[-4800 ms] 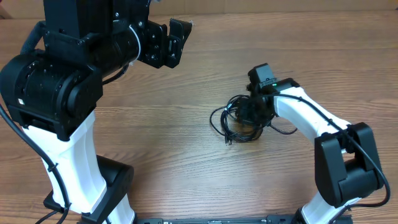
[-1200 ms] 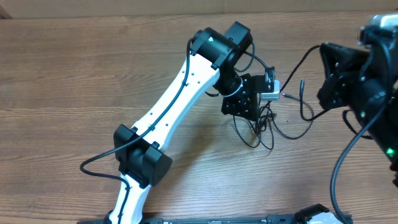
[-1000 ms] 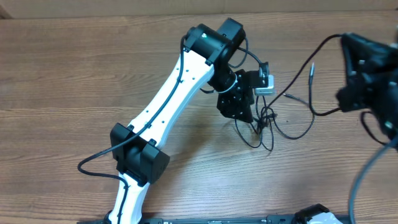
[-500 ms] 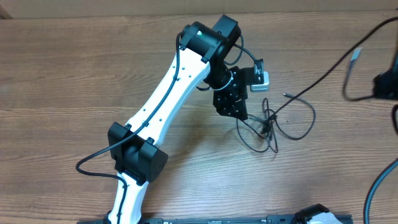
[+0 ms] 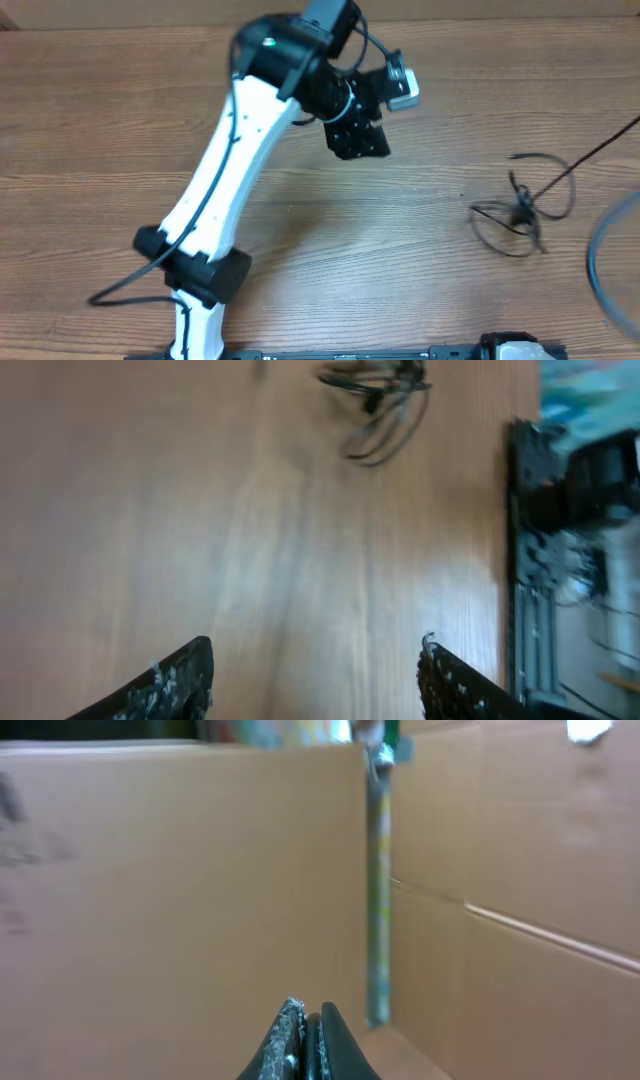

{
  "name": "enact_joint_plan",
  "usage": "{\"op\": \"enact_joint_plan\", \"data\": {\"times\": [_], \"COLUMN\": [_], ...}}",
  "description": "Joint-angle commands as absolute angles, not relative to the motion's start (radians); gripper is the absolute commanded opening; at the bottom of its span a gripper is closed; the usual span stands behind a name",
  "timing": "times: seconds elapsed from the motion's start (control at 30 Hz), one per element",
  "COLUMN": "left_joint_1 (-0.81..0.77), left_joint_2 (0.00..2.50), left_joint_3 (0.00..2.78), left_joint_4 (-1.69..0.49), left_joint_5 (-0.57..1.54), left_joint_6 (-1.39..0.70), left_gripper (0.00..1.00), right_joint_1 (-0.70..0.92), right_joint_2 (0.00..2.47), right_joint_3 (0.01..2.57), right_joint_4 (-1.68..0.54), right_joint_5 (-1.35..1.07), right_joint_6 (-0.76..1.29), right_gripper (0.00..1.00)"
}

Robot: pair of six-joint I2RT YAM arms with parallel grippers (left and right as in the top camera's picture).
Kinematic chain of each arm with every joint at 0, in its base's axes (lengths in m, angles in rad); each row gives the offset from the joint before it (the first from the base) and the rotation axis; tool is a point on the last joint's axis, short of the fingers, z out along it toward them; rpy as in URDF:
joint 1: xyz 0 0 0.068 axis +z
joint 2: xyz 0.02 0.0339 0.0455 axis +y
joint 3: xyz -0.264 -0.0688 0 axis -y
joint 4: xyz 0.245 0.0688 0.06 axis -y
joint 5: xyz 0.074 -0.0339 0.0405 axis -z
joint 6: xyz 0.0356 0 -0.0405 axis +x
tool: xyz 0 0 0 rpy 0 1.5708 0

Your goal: Untangle cables

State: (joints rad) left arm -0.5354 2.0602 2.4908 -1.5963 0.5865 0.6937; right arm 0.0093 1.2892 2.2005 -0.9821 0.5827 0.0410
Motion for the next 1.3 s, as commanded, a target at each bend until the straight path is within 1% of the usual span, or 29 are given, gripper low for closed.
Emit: {"op": "enact_joint_plan", "data": {"times": [0.0, 0.07, 0.17, 0.2, 0.27, 0.33, 0.47, 0.63, 0.77, 0.9, 1.03, 1.23, 1.27], "left_joint_1": [-0.53, -0.53, -0.53, -0.53, -0.53, -0.53, -0.53, -0.53, -0.505, -0.445, -0.35, -0.223, -0.215], "left_joint_2": [1.98, 1.953, 1.911, 1.896, 1.871, 1.855, 1.847, 1.846, 1.827, 1.78, 1.708, 1.606, 1.599], "left_joint_3": [2.578, 2.611, 2.629, 2.629, 2.629, 2.629, 2.629, 2.629, 2.629, 2.629, 2.629, 2.629, 2.629], "left_joint_4": [-1.592, -1.586, -1.561, -1.551, -1.536, -1.531, -1.532, -1.531, -1.517, -1.502, -1.503, -1.526, -1.529], "left_joint_5": [0.5, 0.458, 0.384, 0.366, 0.344, 0.334, 0.332, 0.315, 0.155, 0.138, 0.137, 0.122, 0.122], "left_joint_6": [0.553, 0.499, 0.405, 0.383, 0.361, 0.362, 0.362, 0.35, 0.199, 0.11, 0.043, 0.022, 0.022], "left_gripper": [0.66, 0.66, 0.65, 0.64, 0.64, 0.65, 0.66, 0.65, 0.56, 0.58, 0.6, 0.59, 0.6], "right_joint_1": [-0.104, -0.171, -0.277, -0.31, -0.368, -0.402, -0.388, -0.229, -0.032, 0.167, 0.363, 0.639, 0.666], "right_joint_2": [1.419, 1.488, 1.592, 1.625, 1.69, 1.744, 1.795, 1.762, 1.748, 1.748, 1.748, 1.753, 1.757], "right_joint_3": [2.206, 2.206, 2.206, 2.206, 2.205, 2.205, 2.205, 2.206, 2.206, 2.206, 2.206, 2.206, 2.206], "right_joint_4": [-0.997, -1.019, -1.1, -1.136, -1.194, -1.22, -1.187, -1.103, -1.067, -1.038, -0.991, -0.867, -0.847], "right_joint_5": [0.449, 0.424, 0.416, 0.388, 0.286, 0.152, -0.157, -0.266, -0.307, -0.315, -0.305, -0.269, -0.26], "right_joint_6": [0.14, 0.228, 0.457, 0.525, 0.6, 0.599, 0.464, 0.435, 0.432, 0.383, 0.368, 0.365, 0.365], "right_gripper": [0.04, 0.04, 0.04, 0.04, 0.04, 0.04, 0.04, 0.04, 0.04, 0.04, 0.04, 0.04, 0.04]}}
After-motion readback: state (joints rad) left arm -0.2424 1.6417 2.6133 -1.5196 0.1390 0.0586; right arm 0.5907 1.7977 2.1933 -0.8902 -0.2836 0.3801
